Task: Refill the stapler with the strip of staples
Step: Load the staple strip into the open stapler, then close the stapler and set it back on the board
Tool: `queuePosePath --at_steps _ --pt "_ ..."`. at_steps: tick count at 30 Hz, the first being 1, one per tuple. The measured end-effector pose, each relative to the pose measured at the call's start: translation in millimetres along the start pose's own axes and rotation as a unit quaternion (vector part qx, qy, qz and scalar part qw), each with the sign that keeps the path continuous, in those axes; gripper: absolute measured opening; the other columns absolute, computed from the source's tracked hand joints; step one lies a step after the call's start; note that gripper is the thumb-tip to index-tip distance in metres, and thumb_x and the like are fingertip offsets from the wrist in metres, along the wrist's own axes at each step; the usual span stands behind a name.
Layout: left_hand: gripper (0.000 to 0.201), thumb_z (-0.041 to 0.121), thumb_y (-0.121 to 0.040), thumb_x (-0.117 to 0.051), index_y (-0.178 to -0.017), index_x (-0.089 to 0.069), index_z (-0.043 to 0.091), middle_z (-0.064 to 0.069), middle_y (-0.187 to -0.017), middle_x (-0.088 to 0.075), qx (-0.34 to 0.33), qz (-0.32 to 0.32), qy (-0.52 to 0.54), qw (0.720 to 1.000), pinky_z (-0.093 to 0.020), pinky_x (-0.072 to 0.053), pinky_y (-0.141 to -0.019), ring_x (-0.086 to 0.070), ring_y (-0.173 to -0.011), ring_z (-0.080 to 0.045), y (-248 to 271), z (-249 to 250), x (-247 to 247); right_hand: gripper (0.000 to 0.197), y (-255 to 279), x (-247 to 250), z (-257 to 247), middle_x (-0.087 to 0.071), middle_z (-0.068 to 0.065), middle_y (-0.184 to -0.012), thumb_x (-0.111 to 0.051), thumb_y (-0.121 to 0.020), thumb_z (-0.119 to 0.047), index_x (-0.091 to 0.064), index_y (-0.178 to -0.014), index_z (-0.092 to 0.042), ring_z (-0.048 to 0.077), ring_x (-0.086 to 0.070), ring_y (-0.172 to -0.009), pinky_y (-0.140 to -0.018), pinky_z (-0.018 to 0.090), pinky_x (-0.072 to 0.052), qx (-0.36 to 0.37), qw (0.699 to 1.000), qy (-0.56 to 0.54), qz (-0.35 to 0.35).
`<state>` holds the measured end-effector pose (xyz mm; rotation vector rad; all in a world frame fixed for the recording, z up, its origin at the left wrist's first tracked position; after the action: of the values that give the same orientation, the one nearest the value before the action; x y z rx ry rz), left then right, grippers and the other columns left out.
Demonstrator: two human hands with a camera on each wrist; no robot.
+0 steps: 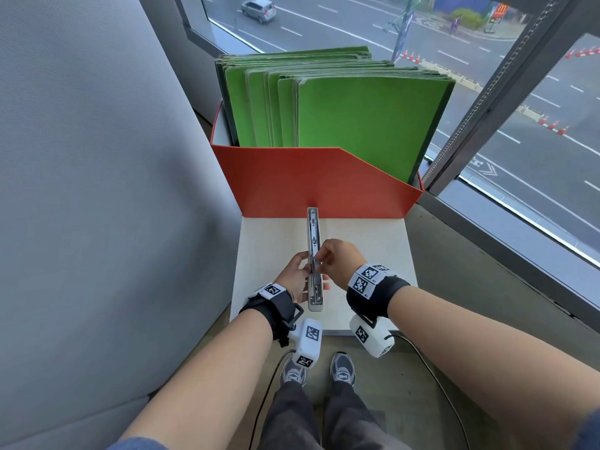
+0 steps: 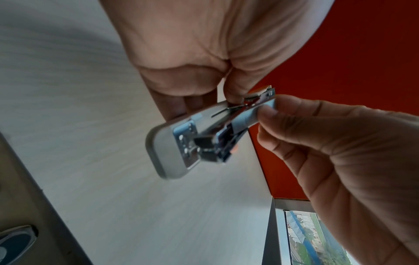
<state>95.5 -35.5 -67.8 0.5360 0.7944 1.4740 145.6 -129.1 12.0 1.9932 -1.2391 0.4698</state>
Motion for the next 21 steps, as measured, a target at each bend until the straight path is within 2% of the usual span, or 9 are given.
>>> queuePosePath --at_steps 3,5,7,10,13,16,18,21 --pt "0.028 0.021 -0.098 -0.035 -0.122 -0.044 0.032 -0.007 -0.076 -0.066 -0.008 0.006 -0.017 1.0 -0.032 -0.052 -0.065 -0.07 -0.057 -0.018 -3 1 1 0.009 3 -4 -2 -0.051 0.0 -0.09 -0.068 -0.077 -0.001 -0.067 -0.085 -0.005 0.016 -0.051 -0.078 -0.064 0.021 -0.043 0.029 0.999 0.025 -0.002" --pt "0.028 0.022 -0.097 -0.037 -0.121 -0.047 0.033 -0.007 -0.077 -0.065 -0.012 0.013 -0.024 1.0 -0.031 -0.052 -0.064 -0.067 -0.058 -0.019 -3 2 3 0.009 5 -9 -3 -0.049 -0.001 -0.09 -0.068 -0.077 -0.003 -0.068 -0.086 -0.004 0.016 -0.05 -0.077 -0.068 0.021 -0.039 0.049 0.998 0.049 -0.012" --pt "0.03 0.023 -0.096 -0.039 -0.123 -0.049 0.033 -0.009 -0.08 -0.063 -0.011 0.016 -0.028 0.999 -0.033 -0.051 -0.066 -0.061 -0.063 -0.022 -4 0 5 0.009 10 -14 -3 -0.048 -0.001 -0.088 -0.068 -0.078 -0.006 -0.069 -0.086 -0.005 0.016 -0.05 -0.076 -0.07 0.021 -0.037 0.068 0.995 0.068 -0.02" --pt "0.03 0.024 -0.096 -0.04 -0.123 -0.049 0.034 -0.009 -0.077 -0.062 -0.005 0.017 -0.028 0.999 -0.031 -0.049 -0.064 -0.055 -0.061 -0.022 -3 -1 4 0.013 17 -17 -6 -0.055 0.005 -0.089 -0.065 -0.082 -0.012 -0.073 -0.09 -0.007 0.02 -0.052 -0.082 -0.075 0.021 -0.037 0.104 0.989 0.1 -0.025" --pt "0.032 0.022 -0.096 -0.04 -0.127 -0.047 0.03 -0.006 -0.069 -0.058 -0.002 0.024 -0.023 0.999 -0.027 -0.046 -0.055 -0.052 -0.053 -0.019 0 1 5 0.023 25 -26 -8 -0.063 0.013 -0.101 -0.055 -0.09 -0.018 -0.073 -0.101 -0.01 0.027 -0.052 -0.099 -0.085 0.031 -0.044 0.147 0.974 0.163 -0.049" --pt "0.031 0.018 -0.098 -0.038 -0.126 -0.046 0.026 -0.005 -0.069 -0.058 -0.001 0.023 -0.003 1.0 -0.024 -0.047 -0.046 -0.056 -0.043 -0.013 0 -1 6 0.029 30 -34 -5 -0.063 0.015 -0.104 -0.046 -0.095 -0.025 -0.068 -0.109 -0.012 0.029 -0.051 -0.104 -0.084 0.043 -0.051 0.157 0.958 0.219 -0.096" --pt "0.029 0.015 -0.098 -0.037 -0.123 -0.046 0.026 -0.006 -0.073 -0.058 0.001 0.016 0.023 1.0 -0.026 -0.049 -0.046 -0.058 -0.041 -0.013 2 -3 4 0.027 29 -29 -6 -0.065 0.013 -0.101 -0.05 -0.094 -0.027 -0.071 -0.105 -0.015 0.026 -0.054 -0.096 -0.084 0.041 -0.05 0.166 0.96 0.195 -0.111" --pt "0.024 0.013 -0.098 -0.034 -0.11 -0.047 0.03 -0.01 -0.076 -0.06 0.012 -0.004 0.052 0.999 -0.035 -0.051 -0.056 -0.061 -0.048 -0.021 4 -6 -2 0.023 11 1 -7 -0.07 0.006 -0.096 -0.054 -0.091 -0.022 -0.076 -0.099 -0.017 0.014 -0.054 -0.076 -0.08 0.033 -0.05 0.143 0.981 0.117 -0.051"
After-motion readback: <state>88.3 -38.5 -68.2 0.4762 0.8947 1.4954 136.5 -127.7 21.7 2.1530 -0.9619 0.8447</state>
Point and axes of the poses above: each hand's wrist, its own y-axis away from the middle knuckle, its own x-axis out of the back of the hand, z = x × y, the point moved 9 cm from there along -y, towards the middle knuckle
